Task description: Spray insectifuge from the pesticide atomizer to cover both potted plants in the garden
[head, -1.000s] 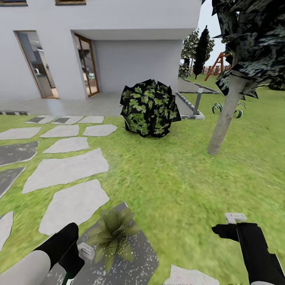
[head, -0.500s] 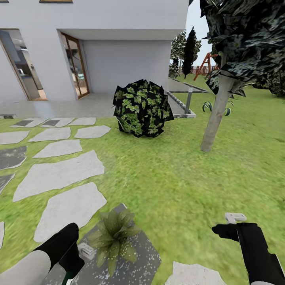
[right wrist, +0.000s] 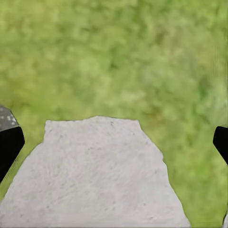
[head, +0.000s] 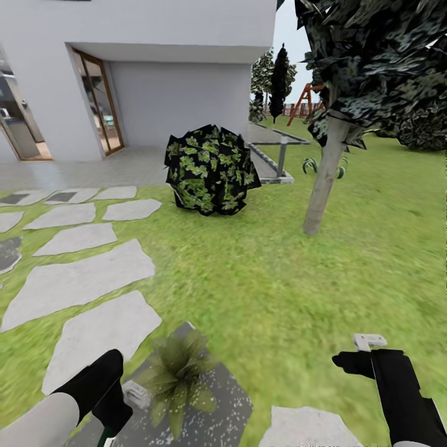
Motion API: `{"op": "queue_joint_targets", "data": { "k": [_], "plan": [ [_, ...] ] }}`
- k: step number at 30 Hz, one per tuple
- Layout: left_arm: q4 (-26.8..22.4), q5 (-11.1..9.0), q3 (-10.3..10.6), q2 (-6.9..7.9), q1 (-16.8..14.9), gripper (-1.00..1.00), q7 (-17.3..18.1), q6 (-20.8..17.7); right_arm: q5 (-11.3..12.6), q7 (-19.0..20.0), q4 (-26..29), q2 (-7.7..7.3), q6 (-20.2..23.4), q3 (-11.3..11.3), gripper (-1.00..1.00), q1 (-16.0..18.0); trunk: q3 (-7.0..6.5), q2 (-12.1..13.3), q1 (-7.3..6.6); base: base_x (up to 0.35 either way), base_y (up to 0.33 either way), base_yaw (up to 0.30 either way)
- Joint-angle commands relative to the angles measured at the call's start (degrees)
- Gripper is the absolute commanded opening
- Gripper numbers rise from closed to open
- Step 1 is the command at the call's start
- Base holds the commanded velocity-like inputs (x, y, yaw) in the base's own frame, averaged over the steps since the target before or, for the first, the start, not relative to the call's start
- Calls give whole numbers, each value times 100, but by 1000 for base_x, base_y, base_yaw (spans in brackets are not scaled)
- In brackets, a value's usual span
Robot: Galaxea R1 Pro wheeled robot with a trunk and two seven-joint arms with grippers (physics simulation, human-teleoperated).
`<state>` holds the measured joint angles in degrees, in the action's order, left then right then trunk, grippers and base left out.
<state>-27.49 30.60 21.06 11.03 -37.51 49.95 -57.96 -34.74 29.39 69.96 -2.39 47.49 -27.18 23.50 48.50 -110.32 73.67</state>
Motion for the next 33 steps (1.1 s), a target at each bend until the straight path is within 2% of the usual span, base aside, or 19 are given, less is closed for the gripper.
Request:
{"op": "queue_joint_targets", "data": {
  "k": [1, 8, 14, 18, 25, 33],
  "plan": [
    [-11, 55, 21, 3, -1, -100, 59, -5, -59, 58, 9, 2, 14, -7, 100, 5, 6, -3, -1, 0, 302, -132],
    [-11, 56, 20, 5, -1, -100, 59, -5, -60, 58, 10, 2, 14, -7, 100, 5, 6, -3, -1, 0, 282, -262],
    [-11, 58, 62, 4, -1, -100, 63, -3, -60, 58, 10, 2, 14, -7, 100, 5, 6, -3, -1, 0, 28, -251],
    [-11, 60, 73, 5, 33, -100, 60, 1, -59, 58, 10, 2, 14, -7, 100, 5, 6, -3, -1, 0, 1, -36],
    [-11, 60, 83, -12, 321, -100, 59, 4, -60, 58, 11, 2, 14, -7, 100, 5, 6, -3, -1, 0, 0, -1],
    [-11, 60, 35, -3, 341, -100, 55, 4, -61, 58, 13, 2, 14, -7, 100, 5, 6, -3, -1, 0, 11, -27]
  ]
}}
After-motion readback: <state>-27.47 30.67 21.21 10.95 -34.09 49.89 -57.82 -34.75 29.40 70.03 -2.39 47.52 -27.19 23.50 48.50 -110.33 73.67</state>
